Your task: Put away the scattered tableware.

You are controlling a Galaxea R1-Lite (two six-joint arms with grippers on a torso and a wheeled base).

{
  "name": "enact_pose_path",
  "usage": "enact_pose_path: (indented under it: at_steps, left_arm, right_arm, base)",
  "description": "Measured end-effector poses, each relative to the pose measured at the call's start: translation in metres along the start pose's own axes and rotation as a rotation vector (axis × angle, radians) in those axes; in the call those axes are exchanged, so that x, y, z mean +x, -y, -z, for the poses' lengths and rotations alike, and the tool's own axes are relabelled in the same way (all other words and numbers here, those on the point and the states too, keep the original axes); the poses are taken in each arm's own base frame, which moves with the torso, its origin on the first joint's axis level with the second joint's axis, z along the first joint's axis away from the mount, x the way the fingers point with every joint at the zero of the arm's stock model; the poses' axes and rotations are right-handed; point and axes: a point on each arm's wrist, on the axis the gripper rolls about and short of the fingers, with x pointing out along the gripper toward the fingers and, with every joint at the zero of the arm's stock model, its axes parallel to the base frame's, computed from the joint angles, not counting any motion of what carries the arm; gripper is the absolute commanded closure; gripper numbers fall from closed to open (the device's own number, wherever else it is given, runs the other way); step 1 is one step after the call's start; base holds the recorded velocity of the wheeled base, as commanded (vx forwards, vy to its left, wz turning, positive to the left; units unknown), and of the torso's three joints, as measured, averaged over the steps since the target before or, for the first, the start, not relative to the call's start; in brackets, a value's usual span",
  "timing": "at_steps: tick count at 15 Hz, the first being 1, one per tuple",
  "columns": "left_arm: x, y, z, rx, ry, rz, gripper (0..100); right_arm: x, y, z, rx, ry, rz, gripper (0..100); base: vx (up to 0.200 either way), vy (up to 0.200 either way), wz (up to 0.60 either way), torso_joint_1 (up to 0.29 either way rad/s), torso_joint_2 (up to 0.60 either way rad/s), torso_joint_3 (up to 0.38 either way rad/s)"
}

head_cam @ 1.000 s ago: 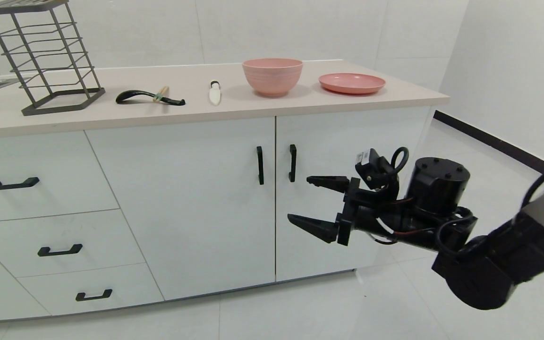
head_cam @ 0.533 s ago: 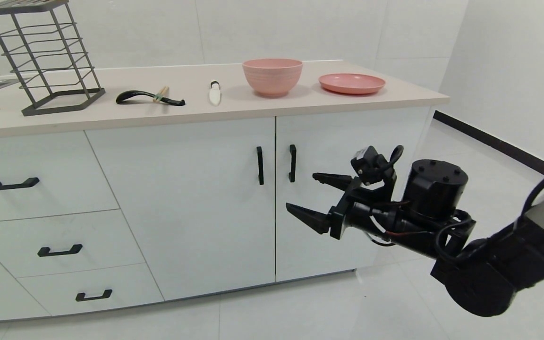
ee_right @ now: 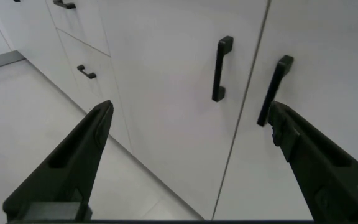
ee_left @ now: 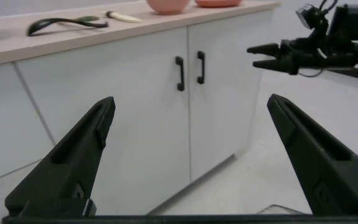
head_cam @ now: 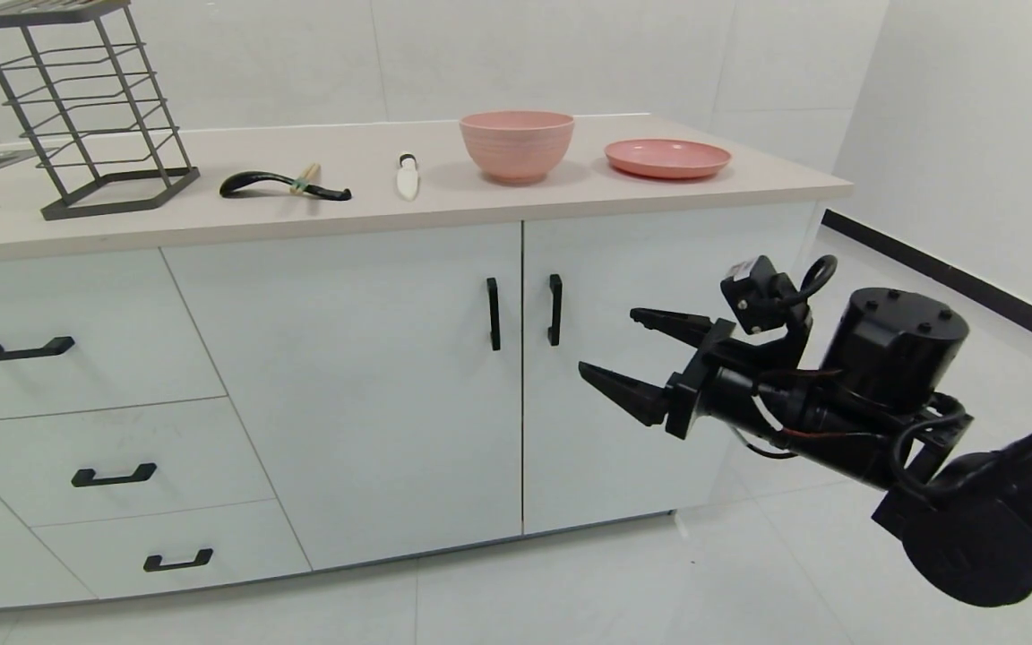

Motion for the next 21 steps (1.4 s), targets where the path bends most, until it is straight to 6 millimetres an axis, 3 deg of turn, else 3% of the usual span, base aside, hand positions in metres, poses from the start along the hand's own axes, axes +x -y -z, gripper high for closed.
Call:
enact_pose_path:
  at_steps: [3,6,10,16,19,21]
  left_arm:
    - [0.034,-0.017,-0.01,-0.003,-0.054,0.043,0]
    - [0.07,-0.033,-0.013,0.163,-0.055,0.082,0]
    - [0.103,-0.039,-0.002,0.236,-0.107,0.178,0]
    - [0.14,-0.051,0.008,0.321,-0.164,0.217,0]
    - [0.158,-0.056,0.023,0.282,-0.226,0.265,0]
    - [0.171,-0.051,0.032,0.242,-0.22,0.425,0]
  right_arm:
    - [-0.023,-0.007,0.002,0.005,-0.034,0.008,0]
    - [-0.058,-0.021,-0.002,0.006,-0.048,0.013,0]
    - [-0.079,-0.025,-0.002,0.013,-0.059,0.024,0]
    - [-0.074,-0.026,0.004,-0.026,-0.071,-0.09,0]
    - [-0.054,-0.022,0.013,-0.021,-0.086,-0.115,0]
    - [-0.038,-0.017,0.018,-0.035,-0.091,-0.124,0]
  base:
    - [0.0,0.0,0.0,0.0,0.0,0.0]
    - [0.0,0.0,0.0,0.0,0.0,0.0]
    - [0.0,0.0,0.0,0.0,0.0,0.0]
    - [0.0,0.0,0.0,0.0,0.0,0.0]
    - [0.0,0.0,0.0,0.0,0.0,0.0]
    - [0.0,0.0,0.0,0.0,0.0,0.0]
